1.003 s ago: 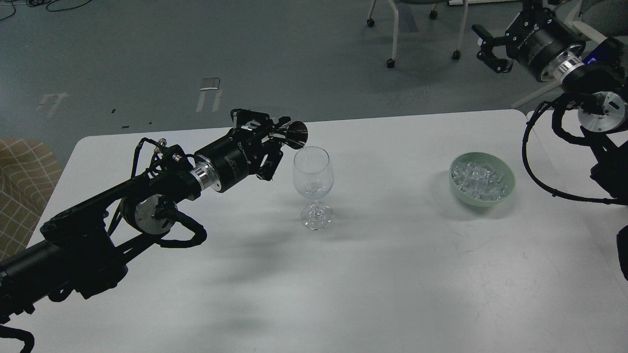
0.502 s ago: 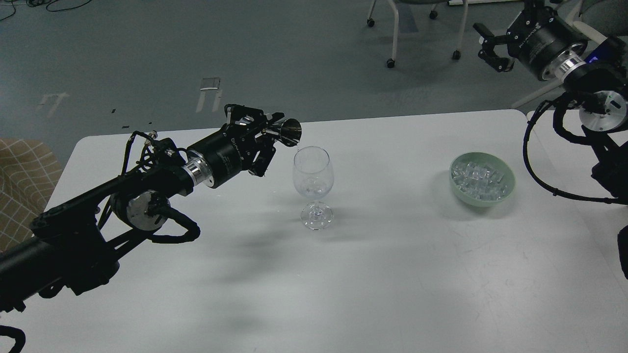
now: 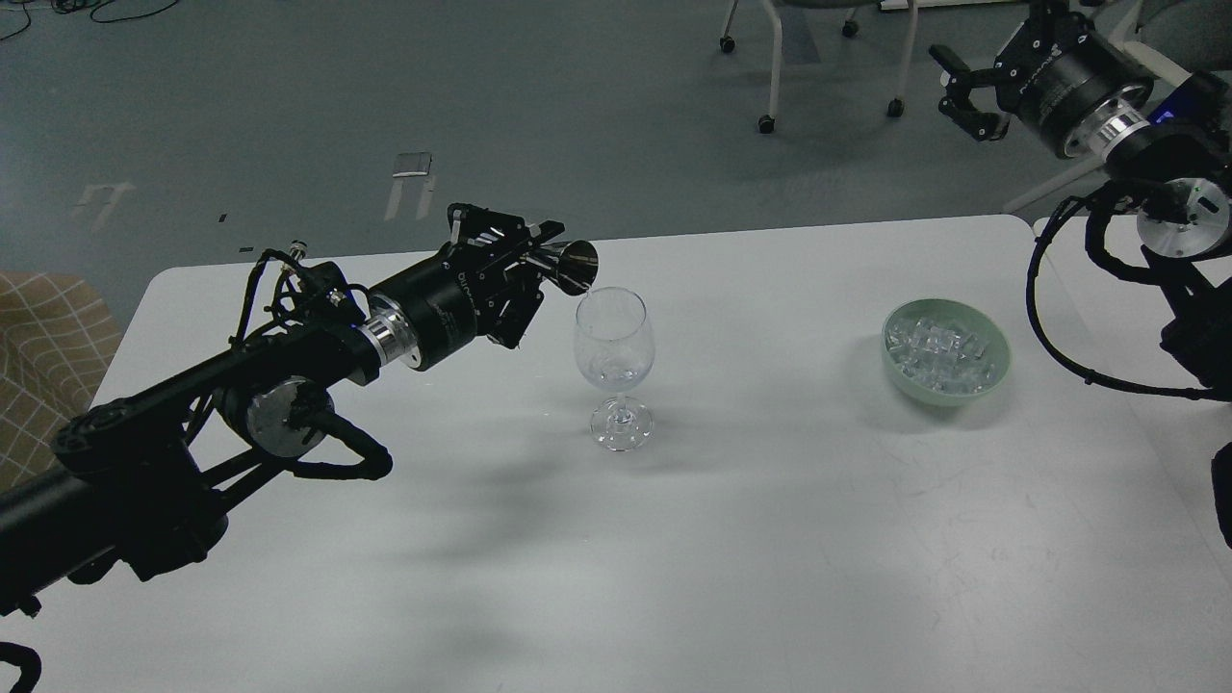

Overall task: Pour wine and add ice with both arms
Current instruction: 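Tilt the jigger over the wine glass rim with the left gripper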

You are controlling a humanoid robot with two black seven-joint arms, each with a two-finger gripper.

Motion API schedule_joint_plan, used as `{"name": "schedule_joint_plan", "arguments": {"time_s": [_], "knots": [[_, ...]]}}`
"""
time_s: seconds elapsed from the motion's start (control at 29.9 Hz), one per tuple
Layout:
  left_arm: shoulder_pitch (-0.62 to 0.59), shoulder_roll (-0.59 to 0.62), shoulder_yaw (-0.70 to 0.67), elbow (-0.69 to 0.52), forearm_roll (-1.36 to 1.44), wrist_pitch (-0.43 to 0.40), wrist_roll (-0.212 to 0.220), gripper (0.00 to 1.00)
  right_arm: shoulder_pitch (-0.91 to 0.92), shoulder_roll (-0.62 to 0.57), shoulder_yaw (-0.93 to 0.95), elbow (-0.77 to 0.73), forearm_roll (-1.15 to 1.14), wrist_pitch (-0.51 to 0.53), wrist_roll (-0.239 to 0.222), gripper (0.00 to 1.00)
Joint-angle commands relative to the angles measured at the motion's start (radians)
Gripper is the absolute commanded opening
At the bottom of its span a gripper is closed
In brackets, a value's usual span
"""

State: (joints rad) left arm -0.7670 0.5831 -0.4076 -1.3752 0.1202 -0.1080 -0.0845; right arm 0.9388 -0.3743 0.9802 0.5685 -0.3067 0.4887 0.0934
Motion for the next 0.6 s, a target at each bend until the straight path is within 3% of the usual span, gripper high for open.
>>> {"name": "schedule_joint_plan", "arguments": {"time_s": [0.0,0.57], "knots": [[0.002,0.004,0.001,-0.007,0.058,0.004,0.000,0.00,0.000,0.002,0.000,0.001,0.000,0.000,0.000,1.00],[-0.006,0.001,0.000,-0.007,0.170,0.080,0.003,0.00,0.000,0.002,0.000,0.001,0.000,0.000,0.000,1.00]]}}
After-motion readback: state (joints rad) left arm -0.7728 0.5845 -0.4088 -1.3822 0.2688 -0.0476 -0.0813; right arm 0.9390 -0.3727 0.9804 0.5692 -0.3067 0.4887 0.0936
